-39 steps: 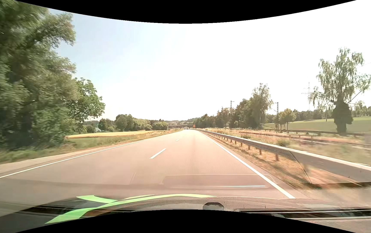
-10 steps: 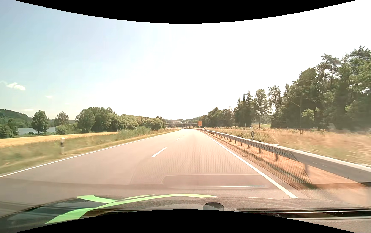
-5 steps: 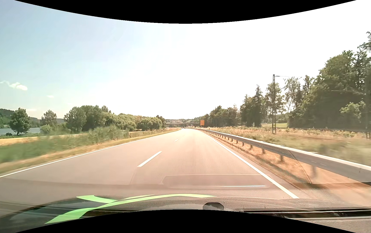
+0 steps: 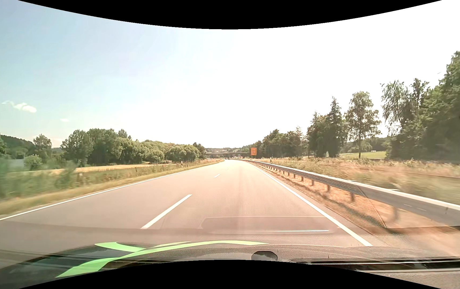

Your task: Follow the waypoints while adhering to traffic rules and regulations

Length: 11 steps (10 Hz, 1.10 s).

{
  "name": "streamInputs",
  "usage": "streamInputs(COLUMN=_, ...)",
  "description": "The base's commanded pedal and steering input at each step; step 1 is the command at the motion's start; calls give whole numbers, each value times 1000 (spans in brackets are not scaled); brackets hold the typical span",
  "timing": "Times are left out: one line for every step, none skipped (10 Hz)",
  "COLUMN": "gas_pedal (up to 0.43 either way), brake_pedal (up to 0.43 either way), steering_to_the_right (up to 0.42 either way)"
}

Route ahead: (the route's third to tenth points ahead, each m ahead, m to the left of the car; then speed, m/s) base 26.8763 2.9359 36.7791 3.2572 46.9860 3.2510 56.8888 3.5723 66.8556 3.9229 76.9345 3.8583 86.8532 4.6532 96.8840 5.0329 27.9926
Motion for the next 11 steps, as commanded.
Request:
streamInputs(gas_pedal=138, brake_pedal=0, steering_to_the_right=-4)
streamInputs(gas_pedal=157, brake_pedal=0, steering_to_the_right=-4)
streamInputs(gas_pedal=169, brake_pedal=0, steering_to_the_right=-4)
streamInputs(gas_pedal=169, brake_pedal=0, steering_to_the_right=-3)
streamInputs(gas_pedal=169, brake_pedal=0, steering_to_the_right=-4)
streamInputs(gas_pedal=169, brake_pedal=0, steering_to_the_right=-4)
streamInputs(gas_pedal=169, brake_pedal=0, steering_to_the_right=-4)
streamInputs(gas_pedal=169, brake_pedal=0, steering_to_the_right=-4)
streamInputs(gas_pedal=169, brake_pedal=0, steering_to_the_right=-4)
streamInputs(gas_pedal=169, brake_pedal=0, steering_to_the_right=-4)
streamInputs(gas_pedal=169, brake_pedal=0, steering_to_the_right=-4)
